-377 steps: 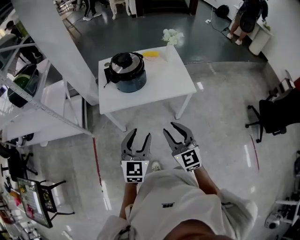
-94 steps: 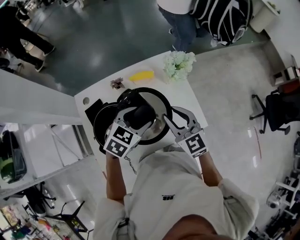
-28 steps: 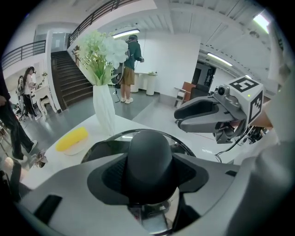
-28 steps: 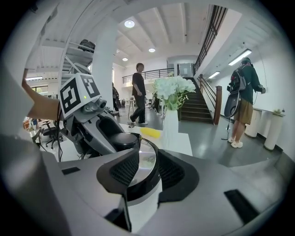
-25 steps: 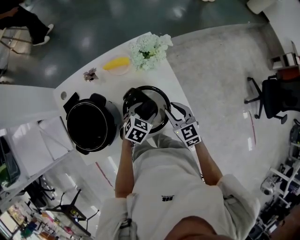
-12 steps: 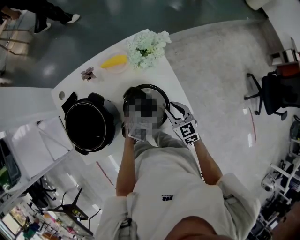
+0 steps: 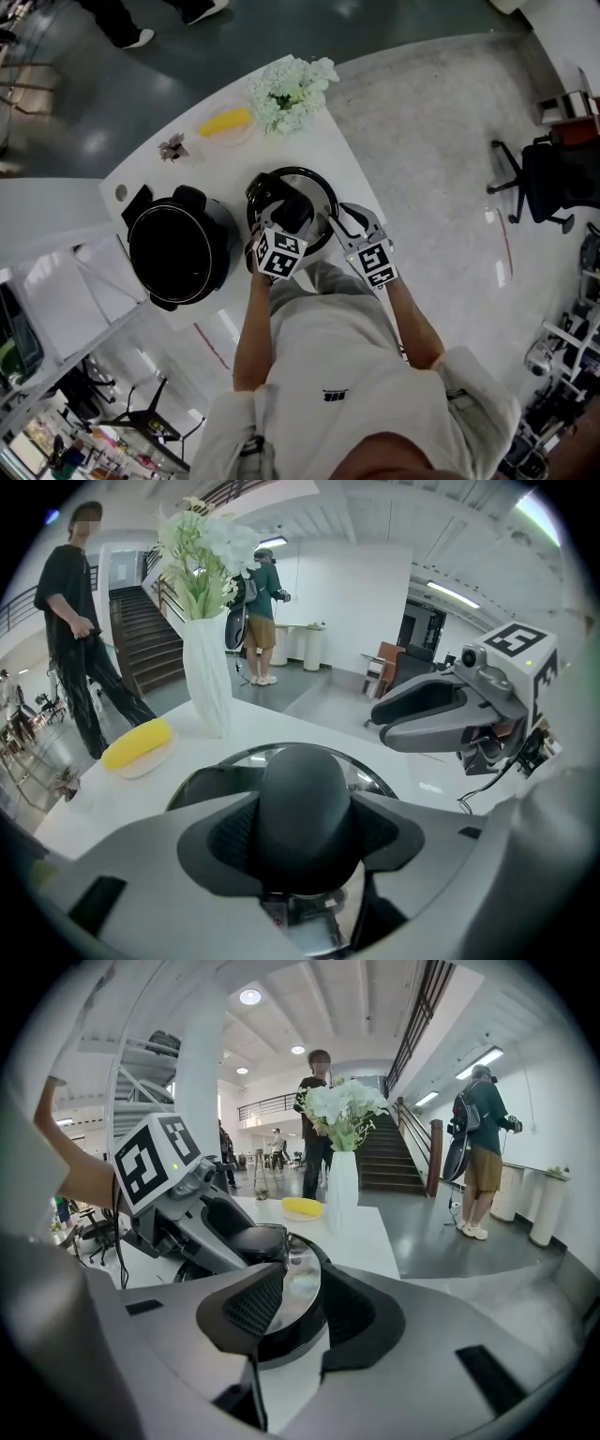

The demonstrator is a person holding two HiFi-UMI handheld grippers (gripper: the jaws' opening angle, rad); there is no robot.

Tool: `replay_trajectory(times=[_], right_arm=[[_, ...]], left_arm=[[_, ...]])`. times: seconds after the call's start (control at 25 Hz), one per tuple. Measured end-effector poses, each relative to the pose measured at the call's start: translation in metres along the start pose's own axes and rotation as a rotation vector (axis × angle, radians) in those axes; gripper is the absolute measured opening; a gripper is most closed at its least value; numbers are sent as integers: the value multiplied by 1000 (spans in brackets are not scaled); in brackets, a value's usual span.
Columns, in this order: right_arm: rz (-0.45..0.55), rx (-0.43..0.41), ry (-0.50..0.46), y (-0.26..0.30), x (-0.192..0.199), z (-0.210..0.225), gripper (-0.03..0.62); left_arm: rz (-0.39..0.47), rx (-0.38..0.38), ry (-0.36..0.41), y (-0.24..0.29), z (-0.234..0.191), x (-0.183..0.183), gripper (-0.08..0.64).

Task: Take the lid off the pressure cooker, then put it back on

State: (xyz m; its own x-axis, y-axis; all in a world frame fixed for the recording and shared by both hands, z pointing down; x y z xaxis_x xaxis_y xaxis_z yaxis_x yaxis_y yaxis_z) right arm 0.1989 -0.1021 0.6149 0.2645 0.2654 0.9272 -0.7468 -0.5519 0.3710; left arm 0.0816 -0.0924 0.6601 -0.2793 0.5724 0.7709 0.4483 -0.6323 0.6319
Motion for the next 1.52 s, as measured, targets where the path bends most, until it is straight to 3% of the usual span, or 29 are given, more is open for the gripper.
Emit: replay_trajectory(times=[1.12, 1.2, 1.52], right_arm=[[10, 78, 21, -13, -2, -22, 128], [16, 84, 22, -13, -4, -24, 128], [29, 109, 30, -21, -11, -29, 129]], left_arm=[[12, 0, 15, 11, 6, 17, 312], [25, 9, 7, 8, 6, 14, 344], [72, 41, 15, -21, 10, 0, 347]])
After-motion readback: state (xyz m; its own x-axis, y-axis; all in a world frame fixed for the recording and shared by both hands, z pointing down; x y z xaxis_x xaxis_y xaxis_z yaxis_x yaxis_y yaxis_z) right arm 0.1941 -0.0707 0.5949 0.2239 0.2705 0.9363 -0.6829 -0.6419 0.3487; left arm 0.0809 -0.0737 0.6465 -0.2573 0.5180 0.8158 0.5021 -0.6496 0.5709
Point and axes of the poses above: the fingertips, and each gripper's own axes: y forward along the fingers, z to its right, x out of its underside, the point moved 4 cm from there along -y, backward along the fingers, and after that the axes turned 12 degrees about z, right-handed, at the moved point
